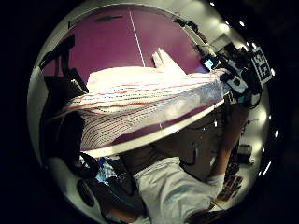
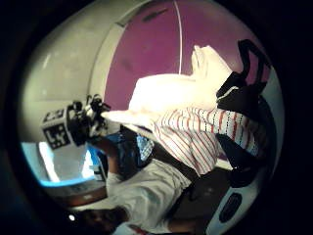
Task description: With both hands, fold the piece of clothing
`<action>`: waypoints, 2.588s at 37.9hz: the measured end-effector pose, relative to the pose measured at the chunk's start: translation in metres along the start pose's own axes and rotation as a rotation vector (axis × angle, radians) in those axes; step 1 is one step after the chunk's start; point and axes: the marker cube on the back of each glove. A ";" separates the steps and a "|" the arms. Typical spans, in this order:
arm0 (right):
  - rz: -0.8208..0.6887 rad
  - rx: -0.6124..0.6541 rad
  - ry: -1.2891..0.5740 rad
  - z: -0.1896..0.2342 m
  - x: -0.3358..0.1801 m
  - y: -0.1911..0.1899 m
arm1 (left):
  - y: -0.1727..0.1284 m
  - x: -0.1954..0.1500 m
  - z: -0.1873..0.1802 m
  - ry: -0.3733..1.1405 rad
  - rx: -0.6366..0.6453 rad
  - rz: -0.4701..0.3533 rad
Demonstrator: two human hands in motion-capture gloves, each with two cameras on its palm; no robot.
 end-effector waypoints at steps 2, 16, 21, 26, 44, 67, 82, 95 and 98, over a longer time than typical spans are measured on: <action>0.070 -0.056 0.041 -0.003 -0.005 -0.012 | -0.022 0.000 0.011 0.003 -0.035 -0.012; 0.192 -0.212 0.110 0.064 0.003 -0.085 | -0.030 0.005 0.021 0.006 -0.244 -0.128; 0.240 -0.007 0.023 0.051 0.010 -0.063 | -0.035 -0.005 0.020 -0.013 -0.032 -0.165; 0.386 0.318 -0.028 0.056 0.041 -0.039 | -0.049 -0.015 0.067 -0.033 0.127 -0.131; 0.675 0.185 0.235 0.112 0.069 0.061 | 0.059 0.024 0.059 -0.083 -0.155 -0.012; 0.460 0.303 -0.273 0.060 0.093 -0.054 | 0.013 0.077 0.055 0.217 -0.191 0.032; 0.131 0.173 0.063 0.050 -0.142 -0.076 | 0.037 -0.024 0.008 0.286 0.045 -0.190; -0.106 0.019 -0.261 0.079 -0.216 -0.060 | 0.012 -0.067 0.083 0.339 0.086 -0.224; -0.185 -0.009 -0.431 0.082 -0.210 -0.059 | 0.013 -0.065 0.076 0.337 0.098 -0.217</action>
